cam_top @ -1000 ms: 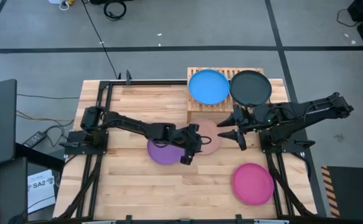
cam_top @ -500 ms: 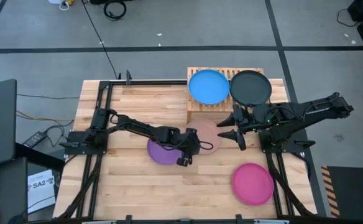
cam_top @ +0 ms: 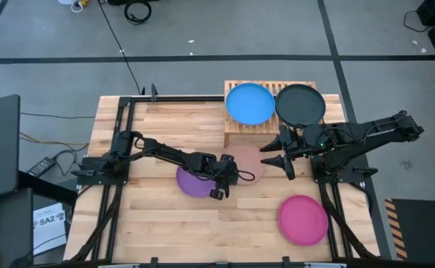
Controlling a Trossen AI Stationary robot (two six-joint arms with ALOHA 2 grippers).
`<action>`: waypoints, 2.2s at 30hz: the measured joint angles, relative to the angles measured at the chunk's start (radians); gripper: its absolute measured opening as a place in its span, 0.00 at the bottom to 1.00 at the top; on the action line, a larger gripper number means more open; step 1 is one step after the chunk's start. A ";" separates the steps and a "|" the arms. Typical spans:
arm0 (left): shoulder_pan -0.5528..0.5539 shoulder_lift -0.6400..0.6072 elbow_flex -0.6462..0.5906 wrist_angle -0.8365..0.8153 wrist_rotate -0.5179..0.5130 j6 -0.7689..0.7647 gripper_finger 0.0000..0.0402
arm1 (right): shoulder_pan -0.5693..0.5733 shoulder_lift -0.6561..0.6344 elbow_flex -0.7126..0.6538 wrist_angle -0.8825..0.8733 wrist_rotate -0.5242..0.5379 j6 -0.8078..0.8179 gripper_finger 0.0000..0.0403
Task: Place and stack plates onto a shelf
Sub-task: Stack the light orange plate on top of the blue plate on the shelf
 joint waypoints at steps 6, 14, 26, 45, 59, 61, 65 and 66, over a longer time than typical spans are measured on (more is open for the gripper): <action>0.000 0.000 0.000 0.003 -0.019 0.000 0.17 | 0.000 0.000 0.000 -0.002 0.000 0.000 0.51; -0.002 0.000 0.001 0.045 -0.016 0.007 0.08 | 0.000 0.000 0.000 -0.002 0.000 0.000 0.51; -0.009 -0.026 0.001 0.038 -0.003 -0.006 0.07 | 0.000 0.000 0.000 -0.002 0.000 0.000 0.51; -0.019 -0.232 -0.001 -0.086 0.055 -0.027 0.07 | 0.000 -0.004 0.001 -0.015 -0.003 0.003 0.51; -0.019 -0.447 0.000 -0.205 0.161 -0.119 0.07 | 0.000 -0.022 0.001 -0.023 -0.003 0.003 0.51; -0.019 -0.481 0.000 -0.209 0.162 -0.120 0.07 | 0.000 -0.023 0.001 -0.022 -0.003 0.003 0.51; -0.012 -0.552 0.000 -0.213 0.161 -0.118 0.07 | 0.000 -0.023 0.001 -0.021 -0.003 0.003 0.51; -0.011 -0.567 0.000 -0.213 0.159 -0.118 0.07 | 0.000 -0.023 0.001 -0.021 -0.003 0.003 0.51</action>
